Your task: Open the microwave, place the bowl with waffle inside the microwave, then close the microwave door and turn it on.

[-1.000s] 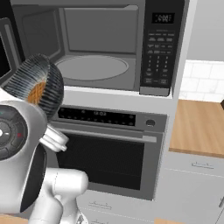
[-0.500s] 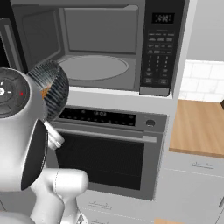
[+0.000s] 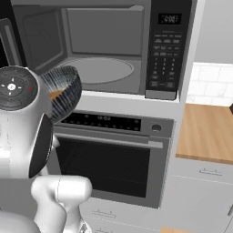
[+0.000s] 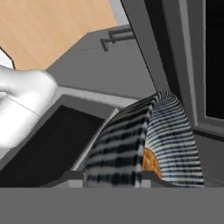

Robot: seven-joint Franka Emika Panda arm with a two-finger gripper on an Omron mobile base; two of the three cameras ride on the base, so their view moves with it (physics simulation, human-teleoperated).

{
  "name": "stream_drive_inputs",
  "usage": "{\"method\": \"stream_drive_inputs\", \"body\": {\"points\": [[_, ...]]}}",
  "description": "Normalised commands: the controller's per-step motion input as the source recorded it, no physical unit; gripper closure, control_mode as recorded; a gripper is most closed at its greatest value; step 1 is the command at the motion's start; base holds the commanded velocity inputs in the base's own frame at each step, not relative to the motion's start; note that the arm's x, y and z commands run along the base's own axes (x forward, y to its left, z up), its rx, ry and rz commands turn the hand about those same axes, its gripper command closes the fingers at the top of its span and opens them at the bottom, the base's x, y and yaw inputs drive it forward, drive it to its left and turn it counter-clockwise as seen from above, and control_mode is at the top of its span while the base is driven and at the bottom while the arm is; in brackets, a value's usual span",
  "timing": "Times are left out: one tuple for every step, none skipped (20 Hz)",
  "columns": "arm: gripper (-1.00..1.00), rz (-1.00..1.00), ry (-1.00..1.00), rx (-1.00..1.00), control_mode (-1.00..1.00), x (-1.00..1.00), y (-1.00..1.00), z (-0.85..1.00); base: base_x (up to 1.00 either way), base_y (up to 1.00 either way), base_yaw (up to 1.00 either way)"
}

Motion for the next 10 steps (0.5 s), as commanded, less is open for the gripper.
{"method": "stream_drive_inputs", "body": {"points": [[1.00, -0.21, 0.00, 0.17, -1.00, 0.59, 0.12, -0.17, 0.00, 0.00, 0.00], [1.00, -0.20, 0.00, 0.15, -1.00, 0.53, 0.05, -0.14, 0.00, 0.00, 0.00], [1.00, -0.18, 0.00, 0.15, -1.00, 0.40, 0.00, 0.00, 0.00, 0.00, 0.00], [1.00, -0.18, 0.00, 0.13, -1.00, 0.40, 0.00, 0.00, 0.00, 0.00, 0.00], [1.00, -0.18, 0.00, 0.15, -1.00, 0.41, 0.00, 0.00, 0.00, 0.00, 0.00], [1.00, -0.17, 0.00, 0.16, -1.00, 0.39, 0.00, 0.00, 0.00, 0.00, 0.00], [1.00, -0.16, 0.00, 0.17, -1.00, 0.39, 0.00, 0.00, 0.00, 0.00, 0.00], [1.00, -0.15, 0.00, 0.19, -1.00, 0.37, 0.00, 0.00, 0.00, 0.00, 0.00], [1.00, -0.14, 0.00, 0.19, -1.00, 0.39, 0.00, 0.00, 0.00, 0.00, 0.00], [1.00, -0.13, 0.00, 0.20, -1.00, 0.39, 0.00, 0.00, 0.00, 0.00, 0.00]]}}
